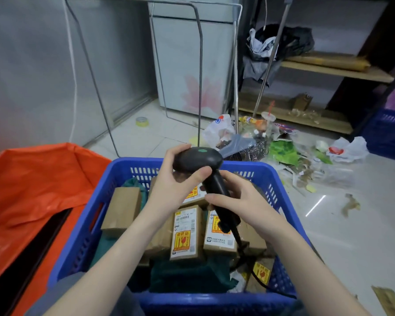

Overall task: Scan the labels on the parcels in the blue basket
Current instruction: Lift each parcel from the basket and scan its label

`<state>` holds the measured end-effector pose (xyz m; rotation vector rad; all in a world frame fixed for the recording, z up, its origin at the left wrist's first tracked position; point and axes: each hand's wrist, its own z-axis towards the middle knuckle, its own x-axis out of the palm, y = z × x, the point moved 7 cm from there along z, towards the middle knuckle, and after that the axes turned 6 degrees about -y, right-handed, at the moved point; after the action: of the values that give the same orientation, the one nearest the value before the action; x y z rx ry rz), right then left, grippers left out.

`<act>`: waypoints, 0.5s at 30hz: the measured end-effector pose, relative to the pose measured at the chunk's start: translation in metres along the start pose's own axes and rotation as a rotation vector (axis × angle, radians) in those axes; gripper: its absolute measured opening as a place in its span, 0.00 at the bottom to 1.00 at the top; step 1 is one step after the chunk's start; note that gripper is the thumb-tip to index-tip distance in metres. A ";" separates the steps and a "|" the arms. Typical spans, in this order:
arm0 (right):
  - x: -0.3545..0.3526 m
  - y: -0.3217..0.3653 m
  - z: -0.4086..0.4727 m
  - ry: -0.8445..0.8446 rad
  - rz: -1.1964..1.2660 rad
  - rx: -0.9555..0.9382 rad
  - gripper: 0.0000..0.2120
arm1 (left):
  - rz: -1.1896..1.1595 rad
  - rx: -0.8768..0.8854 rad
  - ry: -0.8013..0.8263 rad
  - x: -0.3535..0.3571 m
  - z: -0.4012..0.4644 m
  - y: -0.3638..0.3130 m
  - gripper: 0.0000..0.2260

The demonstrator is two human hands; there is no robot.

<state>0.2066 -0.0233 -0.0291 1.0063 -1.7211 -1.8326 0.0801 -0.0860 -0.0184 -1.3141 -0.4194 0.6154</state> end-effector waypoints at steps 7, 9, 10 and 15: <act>-0.015 -0.037 0.011 -0.187 0.019 0.093 0.03 | 0.160 -0.079 0.238 0.030 0.007 0.031 0.22; -0.025 -0.054 0.012 -0.249 0.101 0.151 0.03 | 0.107 -0.244 0.209 0.036 0.015 0.058 0.17; -0.030 -0.063 0.013 -0.280 0.137 0.187 0.05 | 0.120 -0.304 0.221 0.040 0.014 0.071 0.20; -0.045 -0.107 0.015 -0.413 0.186 0.386 0.06 | 0.327 -0.468 0.359 0.053 -0.006 0.128 0.26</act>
<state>0.2416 0.0344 -0.1247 0.5913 -2.3940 -1.7078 0.1015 -0.0405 -0.1472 -1.9258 -0.0476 0.5507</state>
